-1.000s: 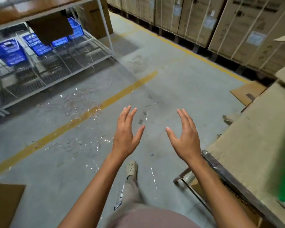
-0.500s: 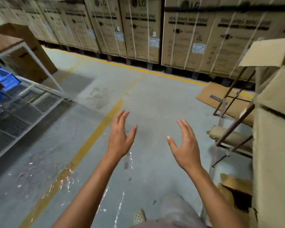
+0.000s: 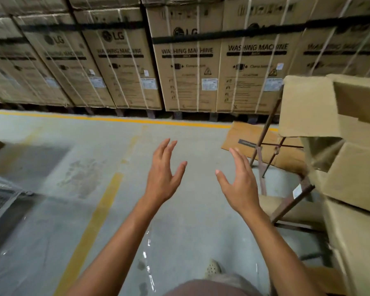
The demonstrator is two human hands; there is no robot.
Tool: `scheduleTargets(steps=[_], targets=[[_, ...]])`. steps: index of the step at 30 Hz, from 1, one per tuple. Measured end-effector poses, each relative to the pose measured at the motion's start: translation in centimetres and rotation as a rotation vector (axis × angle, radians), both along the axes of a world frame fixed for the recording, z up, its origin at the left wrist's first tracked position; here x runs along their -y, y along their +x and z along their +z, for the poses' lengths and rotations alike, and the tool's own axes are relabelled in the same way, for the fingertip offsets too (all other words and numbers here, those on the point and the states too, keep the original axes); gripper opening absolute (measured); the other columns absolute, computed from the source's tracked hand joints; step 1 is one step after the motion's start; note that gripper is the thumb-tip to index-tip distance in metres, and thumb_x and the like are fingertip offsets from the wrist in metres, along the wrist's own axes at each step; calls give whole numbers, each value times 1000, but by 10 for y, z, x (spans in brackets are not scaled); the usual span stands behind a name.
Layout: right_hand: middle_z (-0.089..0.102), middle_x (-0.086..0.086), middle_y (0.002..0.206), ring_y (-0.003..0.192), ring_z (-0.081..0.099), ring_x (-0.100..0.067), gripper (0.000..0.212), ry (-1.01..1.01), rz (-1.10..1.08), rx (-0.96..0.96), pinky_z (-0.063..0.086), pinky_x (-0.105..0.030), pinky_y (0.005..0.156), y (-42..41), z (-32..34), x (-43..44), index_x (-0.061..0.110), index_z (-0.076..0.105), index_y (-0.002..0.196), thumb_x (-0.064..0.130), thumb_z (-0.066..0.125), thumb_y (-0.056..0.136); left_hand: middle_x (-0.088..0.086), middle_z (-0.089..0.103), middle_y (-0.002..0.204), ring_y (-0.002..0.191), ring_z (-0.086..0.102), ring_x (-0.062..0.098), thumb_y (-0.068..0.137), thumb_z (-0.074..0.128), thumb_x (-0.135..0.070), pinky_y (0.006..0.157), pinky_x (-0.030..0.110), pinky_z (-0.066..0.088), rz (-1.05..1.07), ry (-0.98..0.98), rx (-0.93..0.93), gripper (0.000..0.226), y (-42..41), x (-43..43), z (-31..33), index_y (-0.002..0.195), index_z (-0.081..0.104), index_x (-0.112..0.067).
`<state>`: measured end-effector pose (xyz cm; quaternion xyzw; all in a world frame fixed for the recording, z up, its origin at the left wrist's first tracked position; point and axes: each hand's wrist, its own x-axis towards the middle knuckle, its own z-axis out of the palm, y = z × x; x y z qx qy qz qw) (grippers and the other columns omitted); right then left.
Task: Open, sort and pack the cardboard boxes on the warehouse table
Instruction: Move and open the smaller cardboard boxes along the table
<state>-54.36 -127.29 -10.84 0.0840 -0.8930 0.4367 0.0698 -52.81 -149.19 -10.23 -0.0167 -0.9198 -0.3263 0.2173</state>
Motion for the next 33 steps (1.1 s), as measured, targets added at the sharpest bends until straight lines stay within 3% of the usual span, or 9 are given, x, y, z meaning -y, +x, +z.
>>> scheduleTargets(steps=[4,10,14,20,25,29,33], targets=[[28,2,162,149,24,-13,68,40,-49,-26,18,-19,110,-81,21,-9,20,35,154,33,65,95,9,38,154,144,34,23,95,54,-41,113,27,29,-42,4,10,60,-87,-13,14,147,42,-13],[28,2,162,149,26,-15,67,15,-143,-32,25,-28,114,-184,20,-17,23,35,153,31,66,94,7,36,156,145,31,20,96,56,-39,115,28,26,-143,31,16,60,-209,-29,8,148,41,-14],[29,1,162,148,27,-17,68,11,-221,-24,28,-36,117,-258,-1,-10,23,34,153,31,66,94,6,36,156,146,29,18,96,52,-43,114,15,19,-234,35,15,61,-306,-26,-6,149,40,-14],[34,-2,160,147,31,-18,68,9,-356,-30,30,-34,115,-398,-13,5,19,36,152,29,67,92,5,34,158,147,27,17,98,60,-30,109,2,10,-334,55,27,58,-478,-6,-17,149,39,-16],[35,-1,158,147,30,-16,66,-10,-478,-38,28,-29,115,-489,4,7,16,39,151,27,68,92,6,35,157,145,21,4,97,55,-32,115,8,10,-454,37,20,58,-595,-5,-4,149,39,-13],[37,1,157,145,34,-16,67,-68,-563,-34,36,-39,115,-550,6,1,19,39,150,28,69,91,4,33,158,144,17,1,99,56,-32,116,9,9,-544,3,19,58,-679,-19,3,150,37,-14],[38,-1,157,145,34,-18,67,-67,-656,-50,37,-47,115,-608,-3,-15,21,38,151,28,68,91,4,32,158,144,17,2,99,58,-30,118,23,20,-591,6,11,58,-752,-37,1,151,37,-15]])
